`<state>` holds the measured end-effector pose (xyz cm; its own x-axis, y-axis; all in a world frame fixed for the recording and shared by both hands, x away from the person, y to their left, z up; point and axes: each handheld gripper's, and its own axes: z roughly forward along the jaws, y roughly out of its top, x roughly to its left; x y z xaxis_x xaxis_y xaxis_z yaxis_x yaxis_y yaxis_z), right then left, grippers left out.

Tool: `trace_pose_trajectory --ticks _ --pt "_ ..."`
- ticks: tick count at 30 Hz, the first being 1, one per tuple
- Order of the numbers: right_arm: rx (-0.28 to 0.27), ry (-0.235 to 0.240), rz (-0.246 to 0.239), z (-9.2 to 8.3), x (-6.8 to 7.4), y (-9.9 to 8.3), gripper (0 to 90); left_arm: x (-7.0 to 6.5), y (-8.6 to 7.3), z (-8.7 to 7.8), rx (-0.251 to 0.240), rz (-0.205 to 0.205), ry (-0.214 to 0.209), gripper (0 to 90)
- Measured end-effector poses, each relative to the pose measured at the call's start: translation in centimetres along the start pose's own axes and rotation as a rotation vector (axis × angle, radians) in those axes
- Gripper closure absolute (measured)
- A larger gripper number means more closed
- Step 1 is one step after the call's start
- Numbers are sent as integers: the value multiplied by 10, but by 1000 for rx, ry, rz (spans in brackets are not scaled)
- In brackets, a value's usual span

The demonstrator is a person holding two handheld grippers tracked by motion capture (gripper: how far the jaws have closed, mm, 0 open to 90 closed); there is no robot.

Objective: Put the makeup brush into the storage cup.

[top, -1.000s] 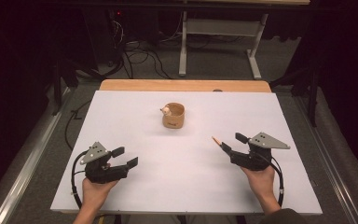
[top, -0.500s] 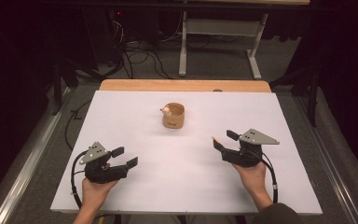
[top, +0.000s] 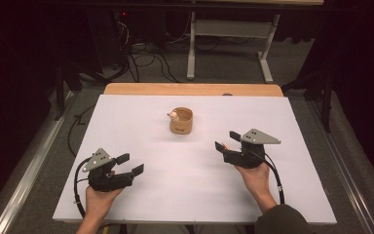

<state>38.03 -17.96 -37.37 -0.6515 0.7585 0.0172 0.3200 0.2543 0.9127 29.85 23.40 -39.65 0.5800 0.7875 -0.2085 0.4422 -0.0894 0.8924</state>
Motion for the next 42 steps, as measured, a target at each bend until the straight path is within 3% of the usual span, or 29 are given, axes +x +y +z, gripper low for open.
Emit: trace_pose_trajectory --ticks 21,42 --pt "35 -23 -16 2 -3 3 328 -1 0 1 2 -1 -5 287" --pt "140 -55 -32 -2 -10 9 339 -1 1 2 2 2 -9 288"
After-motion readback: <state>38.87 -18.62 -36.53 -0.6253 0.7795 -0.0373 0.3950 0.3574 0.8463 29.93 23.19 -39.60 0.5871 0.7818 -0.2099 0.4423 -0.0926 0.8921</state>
